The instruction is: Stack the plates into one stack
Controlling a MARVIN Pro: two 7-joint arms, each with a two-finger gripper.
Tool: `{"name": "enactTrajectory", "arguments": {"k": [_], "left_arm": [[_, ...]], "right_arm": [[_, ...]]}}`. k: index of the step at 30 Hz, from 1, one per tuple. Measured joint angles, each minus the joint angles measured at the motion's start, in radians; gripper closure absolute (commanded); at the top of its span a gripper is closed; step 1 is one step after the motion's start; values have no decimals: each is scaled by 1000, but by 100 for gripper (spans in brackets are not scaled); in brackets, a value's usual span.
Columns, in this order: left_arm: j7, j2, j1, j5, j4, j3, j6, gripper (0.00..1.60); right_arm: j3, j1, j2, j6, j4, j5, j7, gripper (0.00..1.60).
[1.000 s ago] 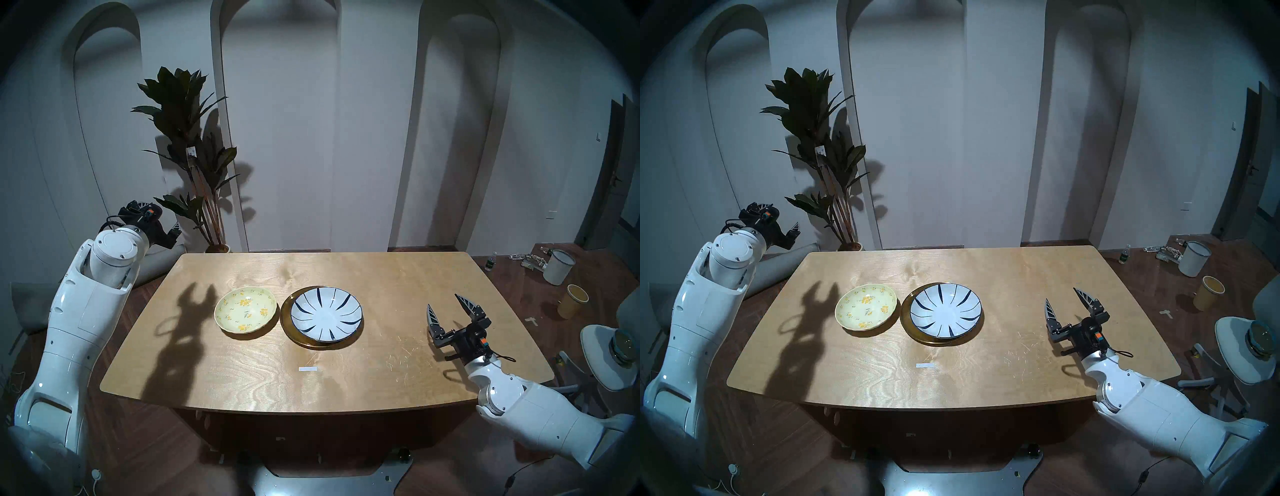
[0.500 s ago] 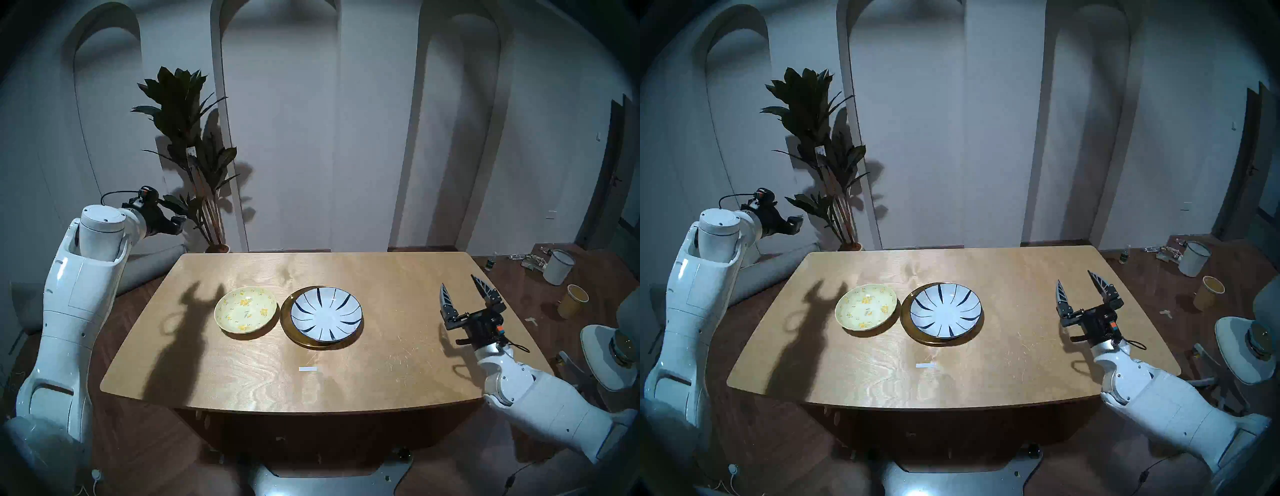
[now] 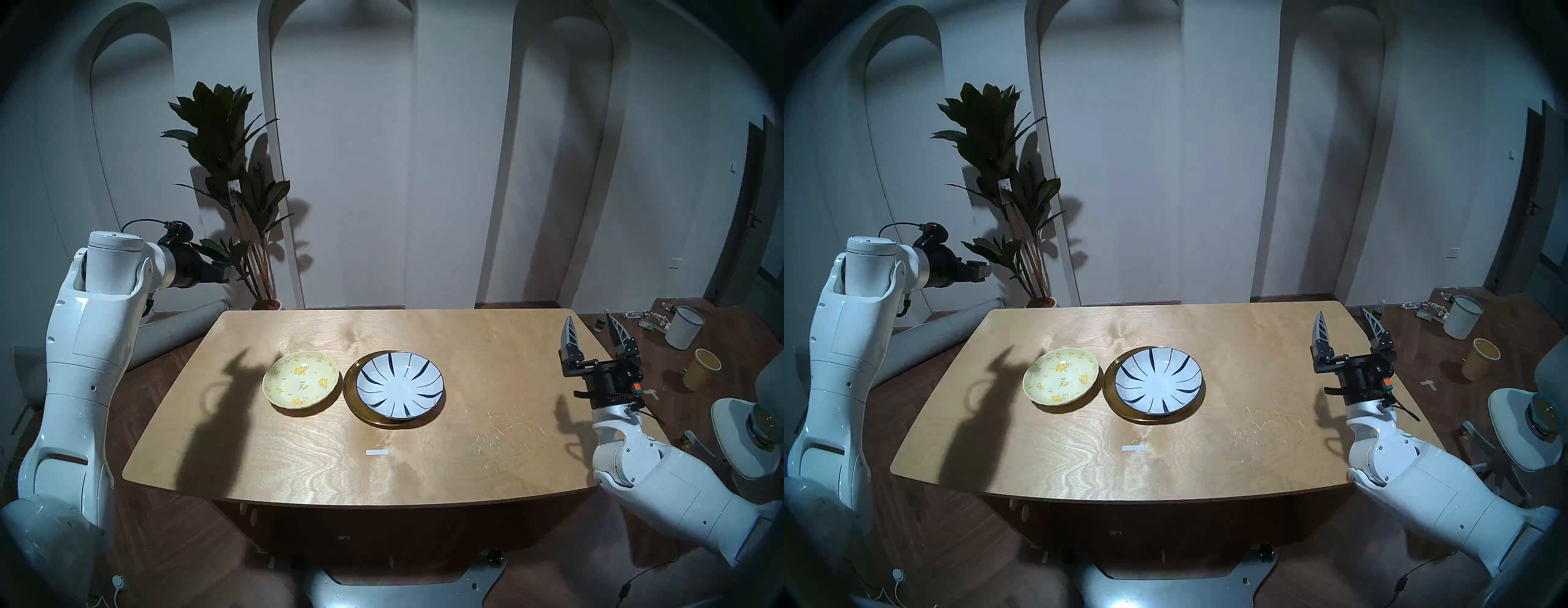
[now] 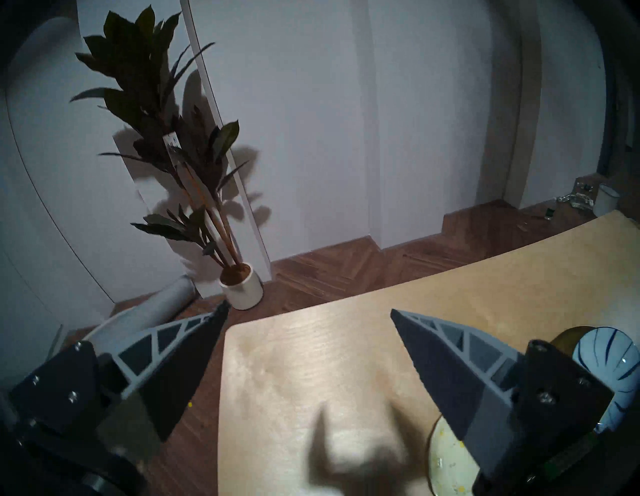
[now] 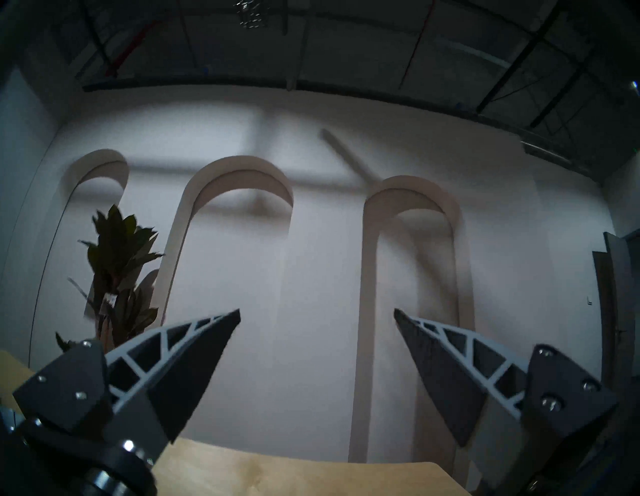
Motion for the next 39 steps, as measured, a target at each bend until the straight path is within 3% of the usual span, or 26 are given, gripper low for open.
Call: {"name": "enactTrajectory", "arguments": {"k": [6, 19, 34, 39], "left_arm": [[-40, 16, -24, -24, 53, 8, 47, 0], [-127, 39, -27, -80, 159, 50, 48, 0], [-213, 58, -28, -157, 187, 69, 48, 0], [-221, 67, -29, -164, 195, 115, 48, 0]], "right_arm": [[46, -31, 5, -17, -63, 49, -79, 0], [90, -102, 15, -27, -153, 100, -187, 0], [111, -161, 28, -27, -227, 82, -254, 0], [121, -179, 35, -26, -247, 71, -277, 0]]}}
